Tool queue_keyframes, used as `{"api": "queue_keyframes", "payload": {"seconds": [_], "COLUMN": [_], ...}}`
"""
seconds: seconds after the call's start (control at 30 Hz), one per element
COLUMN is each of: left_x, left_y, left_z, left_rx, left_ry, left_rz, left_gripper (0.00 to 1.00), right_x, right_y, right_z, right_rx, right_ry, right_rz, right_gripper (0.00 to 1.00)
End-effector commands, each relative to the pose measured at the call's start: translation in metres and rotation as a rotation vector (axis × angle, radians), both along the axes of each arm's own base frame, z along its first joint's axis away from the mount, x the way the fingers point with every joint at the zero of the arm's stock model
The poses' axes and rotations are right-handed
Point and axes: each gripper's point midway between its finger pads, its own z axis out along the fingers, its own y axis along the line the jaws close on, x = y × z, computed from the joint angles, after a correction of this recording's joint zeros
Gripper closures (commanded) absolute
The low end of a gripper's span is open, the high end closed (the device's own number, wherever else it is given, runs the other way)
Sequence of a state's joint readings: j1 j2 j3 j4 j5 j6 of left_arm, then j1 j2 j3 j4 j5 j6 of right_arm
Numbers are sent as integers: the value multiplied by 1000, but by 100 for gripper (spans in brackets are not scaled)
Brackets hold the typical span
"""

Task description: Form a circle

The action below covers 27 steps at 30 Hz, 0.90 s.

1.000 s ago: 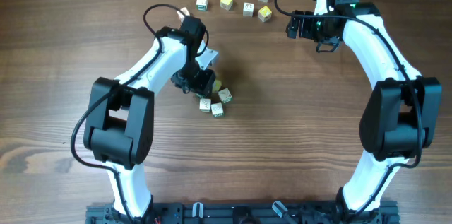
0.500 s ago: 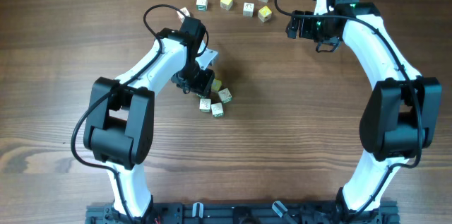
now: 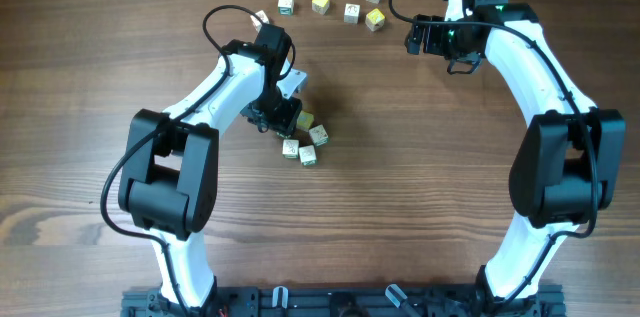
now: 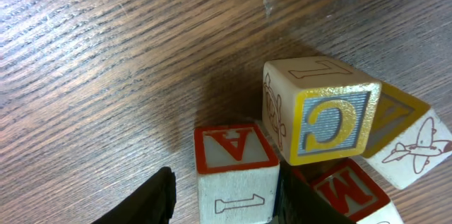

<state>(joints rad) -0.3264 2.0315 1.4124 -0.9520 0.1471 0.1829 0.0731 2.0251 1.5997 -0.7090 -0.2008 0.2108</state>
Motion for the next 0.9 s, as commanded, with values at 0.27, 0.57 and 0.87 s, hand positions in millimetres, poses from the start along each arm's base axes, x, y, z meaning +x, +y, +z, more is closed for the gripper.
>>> {"api": "queue_keyframes", "payload": {"seconds": [0.27,0.57,0.87], "left_x": [0,10,51], "left_y": [-3,-6,31], "left_z": [9,37,60], "left_rx": [-27,-56,-13], "left_ry": [-18,-107,-251], "left_rz": [-18,-18,375], "left_gripper": [40,41,43], "right_x": [5,5,5], "right_y": [-3,-3,-3], "right_z": [16,16,16], "right_rx": [-6,-6,-6], "right_ry": [-41,-44,-44], "right_rz": [-7,-7,-7], "right_gripper": [0,0,0]}}
